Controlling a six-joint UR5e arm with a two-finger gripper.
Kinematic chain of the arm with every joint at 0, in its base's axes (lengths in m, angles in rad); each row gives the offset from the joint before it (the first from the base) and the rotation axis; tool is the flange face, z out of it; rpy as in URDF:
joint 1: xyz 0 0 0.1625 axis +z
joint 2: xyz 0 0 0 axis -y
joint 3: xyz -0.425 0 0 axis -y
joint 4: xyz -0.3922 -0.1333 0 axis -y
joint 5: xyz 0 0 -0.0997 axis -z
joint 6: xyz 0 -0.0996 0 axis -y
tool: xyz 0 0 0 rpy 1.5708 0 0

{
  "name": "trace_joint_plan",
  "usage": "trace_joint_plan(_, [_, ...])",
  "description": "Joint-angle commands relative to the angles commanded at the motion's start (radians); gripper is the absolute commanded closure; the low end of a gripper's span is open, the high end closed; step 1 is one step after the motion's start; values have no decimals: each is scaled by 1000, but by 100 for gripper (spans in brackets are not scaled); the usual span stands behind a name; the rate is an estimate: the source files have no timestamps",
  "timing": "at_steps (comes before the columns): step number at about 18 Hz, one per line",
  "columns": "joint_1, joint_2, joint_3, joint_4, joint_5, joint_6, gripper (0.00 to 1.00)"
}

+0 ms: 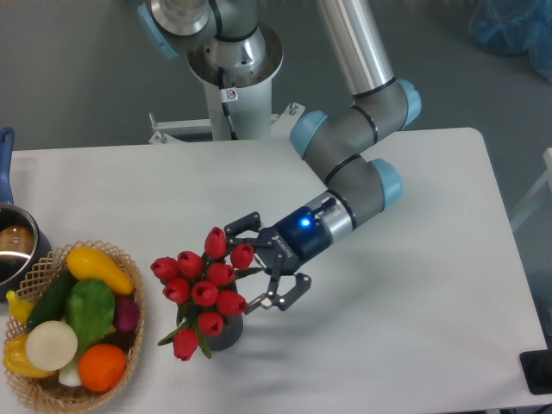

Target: Insert the flowers into the vase

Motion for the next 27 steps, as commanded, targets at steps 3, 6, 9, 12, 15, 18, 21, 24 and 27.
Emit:
trace_joint_plan(3, [31, 3, 26, 0, 14, -2, 0])
trace_joint_plan(6, [71, 31, 43, -2, 16, -2, 0])
trace_joint_plan(9, [118, 90, 54, -2, 136, -6, 0])
trace_joint_plan(12, [147, 162, 43, -2, 365, -18, 0])
trace_joint_plan(15, [198, 205, 42, -5, 471, -32, 0])
trace_joint_plan(18, [248, 270, 22, -5, 564, -69, 0])
trace_joint_plan(21, [305, 325, 23, -8, 669, -152, 0])
trace_joint_plan(24, [328, 409, 14, -14, 855, -146, 0])
trace_joint_plan(27, [328, 449, 15, -15, 1026, -138, 0])
